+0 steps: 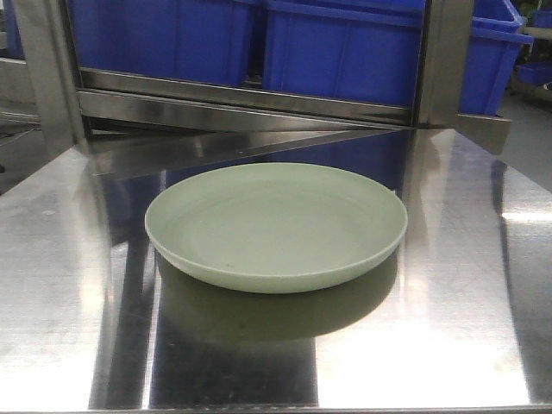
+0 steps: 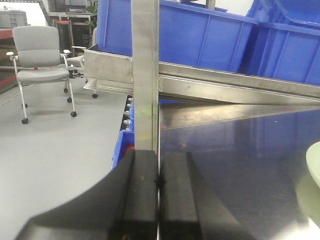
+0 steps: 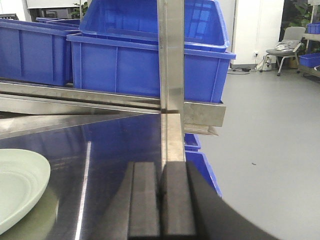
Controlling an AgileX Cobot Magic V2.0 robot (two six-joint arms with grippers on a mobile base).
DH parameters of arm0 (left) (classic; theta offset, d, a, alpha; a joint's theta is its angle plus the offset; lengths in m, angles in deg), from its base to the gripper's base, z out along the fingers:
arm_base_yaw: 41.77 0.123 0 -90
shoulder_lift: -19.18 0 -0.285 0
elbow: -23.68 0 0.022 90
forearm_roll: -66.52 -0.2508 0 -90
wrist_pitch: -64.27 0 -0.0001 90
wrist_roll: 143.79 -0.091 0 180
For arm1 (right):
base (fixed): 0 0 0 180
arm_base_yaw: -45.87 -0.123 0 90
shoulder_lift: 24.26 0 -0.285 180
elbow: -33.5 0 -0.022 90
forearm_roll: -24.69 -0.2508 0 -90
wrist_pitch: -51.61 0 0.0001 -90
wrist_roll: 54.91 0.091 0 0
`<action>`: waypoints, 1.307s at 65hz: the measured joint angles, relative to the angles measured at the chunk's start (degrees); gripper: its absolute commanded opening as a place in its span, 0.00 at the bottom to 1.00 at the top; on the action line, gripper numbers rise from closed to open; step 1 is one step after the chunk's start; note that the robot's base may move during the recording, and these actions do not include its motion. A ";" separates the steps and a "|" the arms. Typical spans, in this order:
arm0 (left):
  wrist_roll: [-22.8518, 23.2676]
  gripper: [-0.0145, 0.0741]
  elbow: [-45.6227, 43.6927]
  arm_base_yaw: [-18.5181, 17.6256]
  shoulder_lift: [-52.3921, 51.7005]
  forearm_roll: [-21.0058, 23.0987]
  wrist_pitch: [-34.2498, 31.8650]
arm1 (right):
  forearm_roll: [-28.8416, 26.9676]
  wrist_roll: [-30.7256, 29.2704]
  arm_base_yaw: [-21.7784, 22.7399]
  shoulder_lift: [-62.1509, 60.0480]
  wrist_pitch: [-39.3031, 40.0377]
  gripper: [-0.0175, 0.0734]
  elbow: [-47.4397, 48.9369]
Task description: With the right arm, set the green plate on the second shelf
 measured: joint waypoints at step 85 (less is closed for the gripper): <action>0.00 0.31 0.00 0.00 0.00 0.00 0.00 | -0.89 4.04 -0.10 32.24 -8.59 0.26 42.31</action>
